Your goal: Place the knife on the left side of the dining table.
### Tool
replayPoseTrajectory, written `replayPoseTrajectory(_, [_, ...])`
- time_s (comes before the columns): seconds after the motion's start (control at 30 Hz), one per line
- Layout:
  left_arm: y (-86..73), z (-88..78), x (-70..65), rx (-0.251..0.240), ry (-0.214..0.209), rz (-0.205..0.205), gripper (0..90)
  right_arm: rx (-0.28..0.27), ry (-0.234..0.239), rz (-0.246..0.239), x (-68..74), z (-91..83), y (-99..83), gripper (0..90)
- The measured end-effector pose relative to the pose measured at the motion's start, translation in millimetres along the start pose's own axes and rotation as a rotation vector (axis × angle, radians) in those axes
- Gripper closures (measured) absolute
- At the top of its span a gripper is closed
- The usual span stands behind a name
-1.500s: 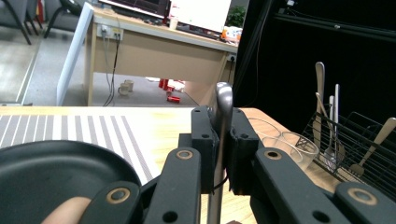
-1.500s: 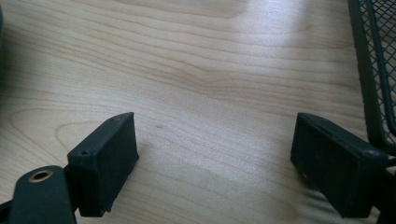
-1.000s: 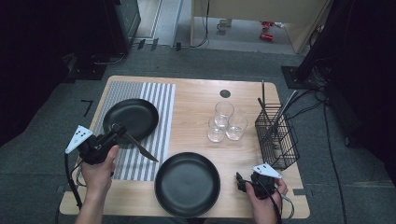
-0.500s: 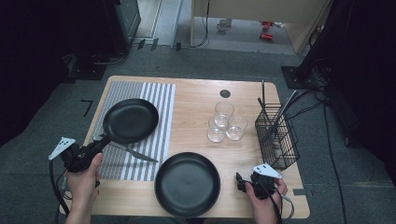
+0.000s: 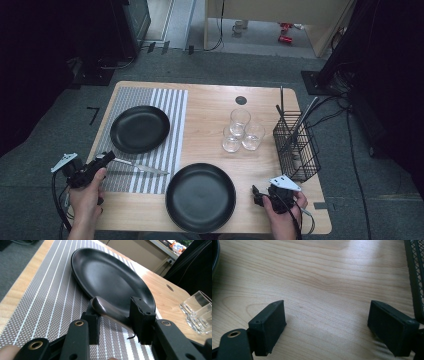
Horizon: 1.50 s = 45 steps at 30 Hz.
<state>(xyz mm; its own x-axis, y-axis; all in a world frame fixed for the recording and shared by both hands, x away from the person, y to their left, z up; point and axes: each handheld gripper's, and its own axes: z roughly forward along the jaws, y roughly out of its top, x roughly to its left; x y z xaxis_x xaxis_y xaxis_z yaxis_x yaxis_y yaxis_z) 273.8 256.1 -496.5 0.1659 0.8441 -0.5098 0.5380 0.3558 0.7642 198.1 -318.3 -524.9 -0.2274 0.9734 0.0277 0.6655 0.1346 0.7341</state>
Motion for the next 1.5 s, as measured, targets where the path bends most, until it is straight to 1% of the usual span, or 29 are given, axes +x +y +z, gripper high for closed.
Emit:
replayPoseTrajectory(0.1, [-3.3, 2.6, 6.8, 0.022, 0.032, -0.01, 58.9, 0.0, 0.002, -0.001, 0.1, 0.0, 0.0, 14.8])
replayPoseTrajectory(0.17, [-5.5, 4.8, 11.0, 0.037, 0.064, -0.023, 56.6, 0.0, 0.002, -0.003, 0.1, -0.1, 0.0, 14.9])
replayPoseTrajectory(0.2, [-6.2, 5.0, 12.7, 0.042, 0.078, -0.022, 55.9, 0.0, 0.003, -0.004, 0.1, 0.0, 0.0, 15.0])
replayPoseTrajectory(0.23, [-6.7, 5.2, 14.0, 0.047, 0.082, -0.023, 56.0, 0.0, 0.004, -0.004, 0.2, 0.0, 0.0, 15.0])
replayPoseTrajectory(0.3, [-8.3, 6.6, 17.2, 0.055, 0.081, -0.037, 55.9, -0.001, 0.007, -0.006, 0.3, 0.0, 0.0, 15.0])
replayPoseTrajectory(0.4, [-9.7, 8.7, 21.9, 0.082, 0.086, -0.066, 55.4, 0.0, 0.009, -0.007, 0.4, -0.1, -0.1, 15.1])
replayPoseTrajectory(0.43, [-9.6, 9.3, 22.6, 0.089, 0.09, -0.074, 55.1, 0.0, 0.009, -0.007, 0.4, -0.1, -0.1, 15.1])
replayPoseTrajectory(0.47, [-9.3, 9.2, 23.5, 0.101, 0.093, -0.072, 54.9, 0.0, 0.009, -0.008, 0.4, -0.1, -0.1, 15.1])
replayPoseTrajectory(0.53, [-9.3, 9.7, 25.0, 0.115, 0.104, -0.088, 53.9, -0.001, 0.01, -0.009, 0.5, -0.1, -0.1, 15.3])
replayPoseTrajectory(0.57, [-9.2, 9.7, 25.2, 0.112, 0.102, -0.095, 54.0, -0.001, 0.011, -0.01, 0.6, -0.2, -0.1, 15.4])
replayPoseTrajectory(0.7, [-8.4, 9.2, 24.4, 0.126, 0.111, -0.068, 53.1, -0.001, 0.012, -0.01, 0.7, -0.3, -0.1, 15.7])
replayPoseTrajectory(0.73, [-8.4, 9.3, 23.1, 0.124, 0.121, -0.057, 52.8, -0.001, 0.012, -0.011, 0.7, -0.3, -0.1, 15.7])
replayPoseTrajectory(0.77, [-8.4, 9.4, 21.8, 0.124, 0.139, -0.036, 51.6, -0.001, 0.012, -0.011, 0.8, -0.3, -0.1, 15.7])
replayPoseTrajectory(0.8, [-8.2, 9.2, 19.6, 0.125, 0.174, 0.008, 51.0, -0.001, 0.012, -0.012, 0.8, -0.3, -0.2, 15.7])
replayPoseTrajectory(0.83, [-8.0, 9.4, 18.8, 0.129, 0.187, 0.026, 49.0, -0.001, 0.013, -0.013, 0.8, -0.3, -0.2, 15.7])
replayPoseTrajectory(0.93, [-8.2, 9.8, 17.5, 0.135, 0.193, 0.051, 49.5, -0.001, 0.015, -0.014, 0.9, -0.6, -0.4, 15.8])
replayPoseTrajectory(1.03, [-9.1, 11.8, 11.9, 0.152, 0.224, 0.114, 48.6, -0.001, 0.015, -0.014, 1.0, -0.6, -0.4, 15.8])
replayPoseTrajectory(1.1, [-9.8, 13.4, 8.0, 0.159, 0.256, 0.159, 46.4, -0.001, 0.015, -0.015, 1.0, -0.6, -0.4, 15.8])
replayPoseTrajectory(1.17, [-10.2, 13.9, 5.9, 0.158, 0.274, 0.179, 45.0, -0.001, 0.016, -0.015, 1.1, -0.6, -0.4, 15.8])
replayPoseTrajectory(1.23, [-10.8, 14.3, 3.7, 0.149, 0.282, 0.2, 45.5, -0.001, 0.016, -0.016, 1.1, -0.6, -0.4, 15.8])
replayPoseTrajectory(1.3, [-12.1, 15.7, -2.5, 0.132, 0.292, 0.249, 47.1, -0.001, 0.017, -0.016, 1.1, -0.6, -0.4, 15.8])
replayPoseTrajectory(1.33, [-12.4, 16.1, -5.6, 0.127, 0.275, 0.264, 52.6, -0.001, 0.017, -0.016, 1.1, -0.5, -0.4, 15.8])
replayPoseTrajectory(1.37, [-12.5, 16.6, -7.9, 0.125, 0.259, 0.273, 55.3, -0.001, 0.017, -0.016, 1.1, -0.6, -0.4, 15.8])
replayPoseTrajectory(1.43, [-13.9, 18.8, -15.8, 0.118, 0.274, 0.313, 58.1, -0.001, 0.017, -0.016, 1.1, -0.6, -0.4, 15.8])
replayPoseTrajectory(1.47, [-14.7, 20.0, -17.9, 0.116, 0.275, 0.318, 60.1, -0.001, 0.017, -0.016, 1.1, -0.6, -0.4, 15.9])
replayPoseTrajectory(1.5, [-16.8, 23.5, -21.1, 0.127, 0.261, 0.33, 61.7, -0.001, 0.017, -0.016, 1.1, -0.6, -0.4, 15.9])
